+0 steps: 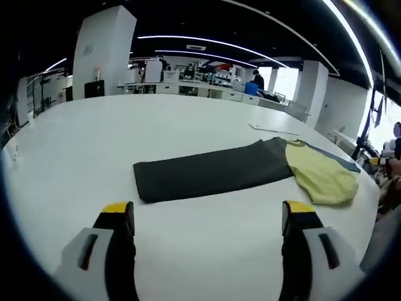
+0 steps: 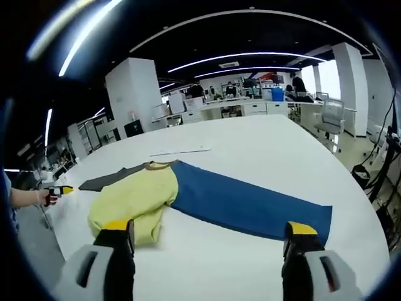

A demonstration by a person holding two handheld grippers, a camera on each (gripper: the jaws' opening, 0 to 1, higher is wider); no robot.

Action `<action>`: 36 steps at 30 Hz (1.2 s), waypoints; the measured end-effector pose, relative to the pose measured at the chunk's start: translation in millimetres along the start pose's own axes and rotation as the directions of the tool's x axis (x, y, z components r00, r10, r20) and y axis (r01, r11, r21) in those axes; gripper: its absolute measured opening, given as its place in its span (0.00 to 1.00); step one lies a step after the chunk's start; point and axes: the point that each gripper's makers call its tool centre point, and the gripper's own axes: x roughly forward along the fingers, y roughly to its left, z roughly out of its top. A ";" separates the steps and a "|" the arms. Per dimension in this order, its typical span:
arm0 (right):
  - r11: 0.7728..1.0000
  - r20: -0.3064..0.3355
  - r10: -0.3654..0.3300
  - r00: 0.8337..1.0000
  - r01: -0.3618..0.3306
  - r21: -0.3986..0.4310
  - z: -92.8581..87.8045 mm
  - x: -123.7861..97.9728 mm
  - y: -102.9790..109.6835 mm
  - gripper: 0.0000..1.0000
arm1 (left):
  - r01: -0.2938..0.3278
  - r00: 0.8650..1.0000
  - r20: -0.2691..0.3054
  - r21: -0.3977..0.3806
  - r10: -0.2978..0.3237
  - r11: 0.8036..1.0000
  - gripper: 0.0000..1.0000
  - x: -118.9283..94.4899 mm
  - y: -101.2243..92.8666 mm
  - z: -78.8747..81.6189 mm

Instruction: Fold the garment on the visible template until the final outline fits inside the template.

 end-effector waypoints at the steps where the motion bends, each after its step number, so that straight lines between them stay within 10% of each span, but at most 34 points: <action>1: 1.000 0.004 0.003 1.000 -0.003 0.002 0.4 -0.6 -0.1 1.00 | 0.006 1.000 -0.005 0.010 -0.006 1.000 0.93 -1.8 -6.3 -1.7; 24: 0.984 -0.055 0.076 0.996 -0.084 -0.158 -10.8 0.6 15.0 0.94 | 0.122 0.991 -0.077 0.168 -0.111 0.978 0.84 -29.1 -81.8 -1.7; 36: 0.908 -0.130 0.196 0.972 -0.230 -0.351 -1.9 9.8 62.3 0.83 | 0.291 0.956 -0.165 0.431 -0.242 0.854 0.70 -16.1 -143.6 3.6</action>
